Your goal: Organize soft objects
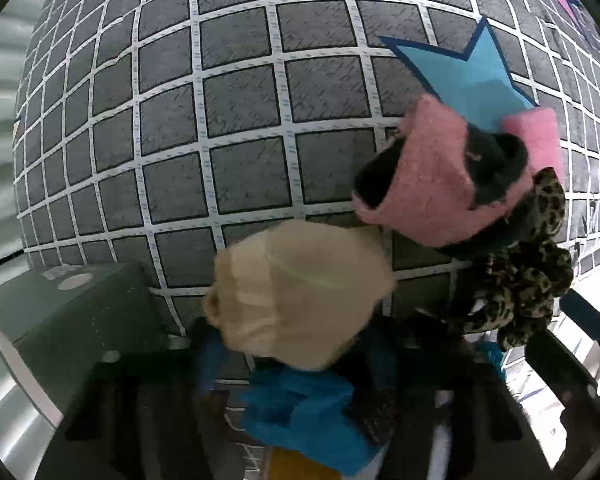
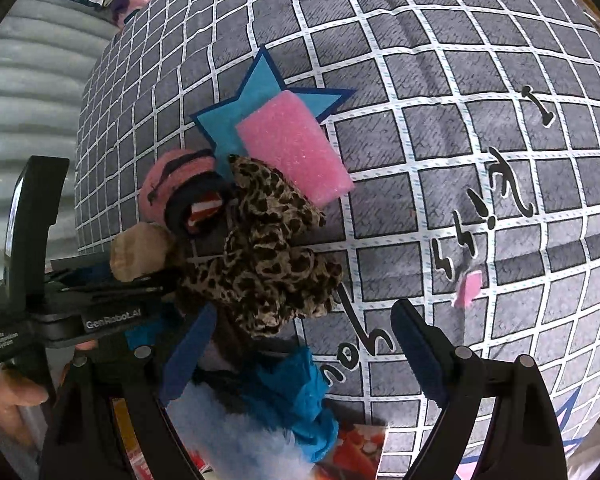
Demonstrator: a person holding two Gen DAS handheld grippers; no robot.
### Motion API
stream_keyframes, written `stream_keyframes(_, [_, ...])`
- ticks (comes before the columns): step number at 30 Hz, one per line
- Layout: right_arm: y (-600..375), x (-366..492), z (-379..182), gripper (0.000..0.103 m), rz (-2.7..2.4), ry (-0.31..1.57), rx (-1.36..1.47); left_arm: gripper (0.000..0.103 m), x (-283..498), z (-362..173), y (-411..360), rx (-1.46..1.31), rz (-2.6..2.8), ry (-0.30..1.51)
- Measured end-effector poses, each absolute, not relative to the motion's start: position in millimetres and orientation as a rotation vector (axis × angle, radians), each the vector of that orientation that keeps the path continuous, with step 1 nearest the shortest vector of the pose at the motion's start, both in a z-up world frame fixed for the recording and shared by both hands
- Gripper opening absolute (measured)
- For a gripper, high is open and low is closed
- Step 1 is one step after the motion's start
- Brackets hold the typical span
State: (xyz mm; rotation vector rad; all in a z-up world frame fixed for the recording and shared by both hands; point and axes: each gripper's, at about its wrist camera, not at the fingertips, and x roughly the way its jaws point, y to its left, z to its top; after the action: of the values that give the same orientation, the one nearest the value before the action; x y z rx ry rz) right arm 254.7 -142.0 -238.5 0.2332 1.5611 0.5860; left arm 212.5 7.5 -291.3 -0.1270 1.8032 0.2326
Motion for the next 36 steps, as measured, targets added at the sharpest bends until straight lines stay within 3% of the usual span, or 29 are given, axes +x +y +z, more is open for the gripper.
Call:
stream_keyframes(3, [-137,257,-241,0.090,0.588,1.569,0.233,0.037,206,-282,9,-0.115,0.250,1.773])
stream_keyframes(15, [-87,267,-252,0.090,0.570,1.553,0.120,0.037,191,-216,24,-0.101,0.320,1.606])
stream_keyframes(19, [-77,261,-247,0.043,0.583,1.530,0.058,0.037,191,-198,17,-0.072,0.313,1.569])
stream_keyframes(20, [-75,259,-247,0.035,0.598,1.533,0.052,0.037,189,-194,18,-0.067,0.310,1.563])
stream_keyframes(23, [-78,258,-244,0.031,0.626,1.524,0.070,0.037,188,-182,12,-0.053,0.297,1.531])
stream_keyframes(36, [-150,253,-203,0.031,0.585,1.442,0.261,0.037,175,-142,-27,-0.018,0.218,1.429])
